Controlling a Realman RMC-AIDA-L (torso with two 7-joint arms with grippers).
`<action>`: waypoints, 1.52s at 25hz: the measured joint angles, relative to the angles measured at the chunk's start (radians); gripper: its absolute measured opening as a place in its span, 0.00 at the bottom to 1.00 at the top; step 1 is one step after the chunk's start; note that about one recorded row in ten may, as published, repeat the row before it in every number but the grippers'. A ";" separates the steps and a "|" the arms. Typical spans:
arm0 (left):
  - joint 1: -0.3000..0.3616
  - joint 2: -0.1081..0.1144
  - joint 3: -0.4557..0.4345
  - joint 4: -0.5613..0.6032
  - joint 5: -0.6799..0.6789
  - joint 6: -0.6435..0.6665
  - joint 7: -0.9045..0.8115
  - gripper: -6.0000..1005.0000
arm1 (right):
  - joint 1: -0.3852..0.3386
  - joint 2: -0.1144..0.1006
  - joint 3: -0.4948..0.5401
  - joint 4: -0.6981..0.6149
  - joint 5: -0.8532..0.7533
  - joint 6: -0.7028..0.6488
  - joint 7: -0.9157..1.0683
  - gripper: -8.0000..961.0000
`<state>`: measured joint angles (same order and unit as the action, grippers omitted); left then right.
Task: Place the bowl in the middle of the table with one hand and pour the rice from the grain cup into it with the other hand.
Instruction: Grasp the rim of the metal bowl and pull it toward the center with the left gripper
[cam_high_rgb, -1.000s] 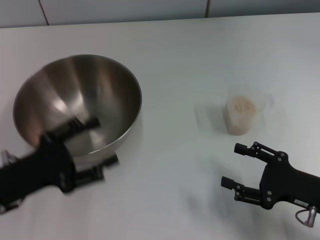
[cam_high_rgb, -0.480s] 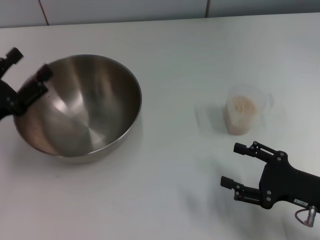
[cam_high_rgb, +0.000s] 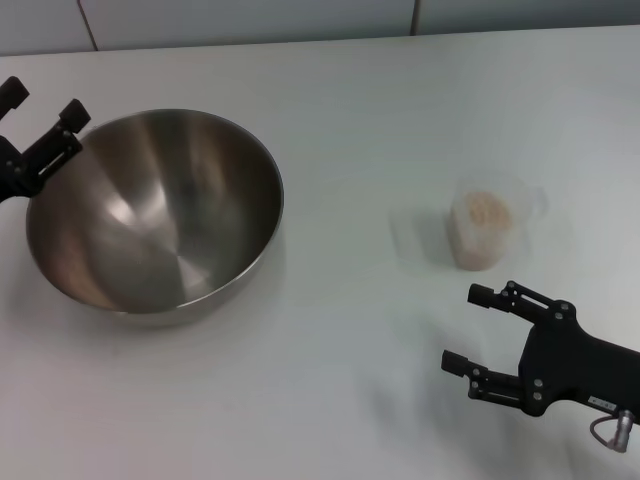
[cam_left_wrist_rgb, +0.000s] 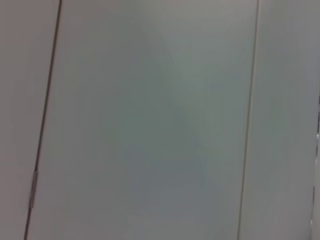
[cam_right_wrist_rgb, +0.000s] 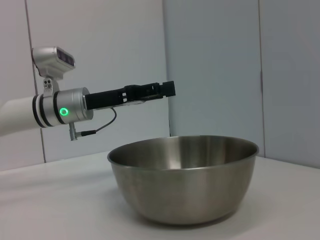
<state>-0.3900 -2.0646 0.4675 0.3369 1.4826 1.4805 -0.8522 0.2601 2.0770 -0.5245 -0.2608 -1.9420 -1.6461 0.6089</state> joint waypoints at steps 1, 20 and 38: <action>0.000 0.000 0.000 0.000 0.000 0.000 0.000 0.83 | 0.000 0.000 0.000 0.000 0.000 0.000 0.000 0.85; -0.052 0.005 0.187 0.542 0.602 -0.230 -0.784 0.81 | 0.002 0.000 0.002 -0.001 0.003 0.000 0.001 0.85; -0.104 0.001 0.281 0.669 0.829 -0.185 -0.993 0.79 | 0.002 0.000 0.008 0.002 0.003 0.000 0.002 0.85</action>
<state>-0.4939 -2.0632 0.7486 1.0060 2.3116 1.2955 -1.8452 0.2623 2.0770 -0.5165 -0.2592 -1.9387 -1.6459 0.6110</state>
